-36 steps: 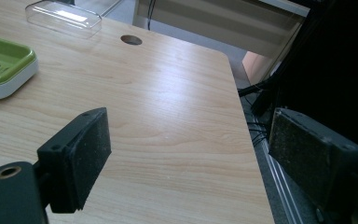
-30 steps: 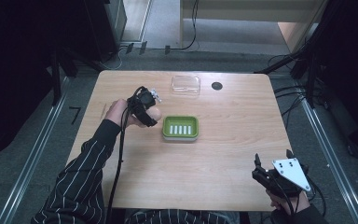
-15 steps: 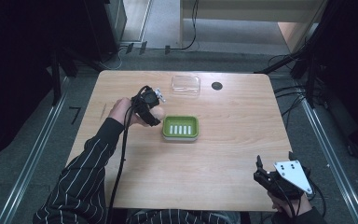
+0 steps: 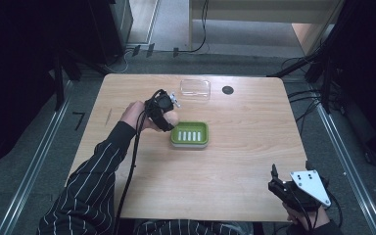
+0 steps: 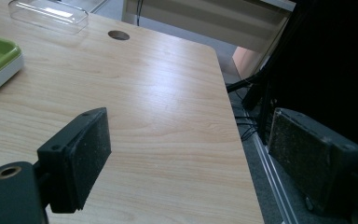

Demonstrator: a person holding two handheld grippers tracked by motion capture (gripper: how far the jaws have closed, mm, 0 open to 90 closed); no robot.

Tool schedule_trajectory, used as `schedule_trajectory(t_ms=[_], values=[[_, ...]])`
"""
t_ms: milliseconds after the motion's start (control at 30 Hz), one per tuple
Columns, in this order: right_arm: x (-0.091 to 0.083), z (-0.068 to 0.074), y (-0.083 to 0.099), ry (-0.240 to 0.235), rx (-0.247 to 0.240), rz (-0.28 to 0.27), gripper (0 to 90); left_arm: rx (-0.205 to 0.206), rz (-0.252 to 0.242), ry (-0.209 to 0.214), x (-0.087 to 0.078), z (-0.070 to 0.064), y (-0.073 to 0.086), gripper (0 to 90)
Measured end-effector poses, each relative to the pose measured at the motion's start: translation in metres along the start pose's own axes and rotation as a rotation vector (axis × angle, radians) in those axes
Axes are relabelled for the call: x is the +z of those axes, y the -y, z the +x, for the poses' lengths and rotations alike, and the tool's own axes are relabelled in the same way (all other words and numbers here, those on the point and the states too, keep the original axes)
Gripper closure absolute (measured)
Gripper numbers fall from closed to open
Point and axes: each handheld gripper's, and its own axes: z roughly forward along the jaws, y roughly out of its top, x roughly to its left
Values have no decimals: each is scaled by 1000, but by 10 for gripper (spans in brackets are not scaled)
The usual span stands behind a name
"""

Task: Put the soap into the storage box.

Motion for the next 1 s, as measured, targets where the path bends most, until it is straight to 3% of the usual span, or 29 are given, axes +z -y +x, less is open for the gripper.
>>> schedule_trajectory(t_ms=[1000], values=[[-2,-2,1,9,6,2,136,72,-21,11,14,-4,-21,337]])
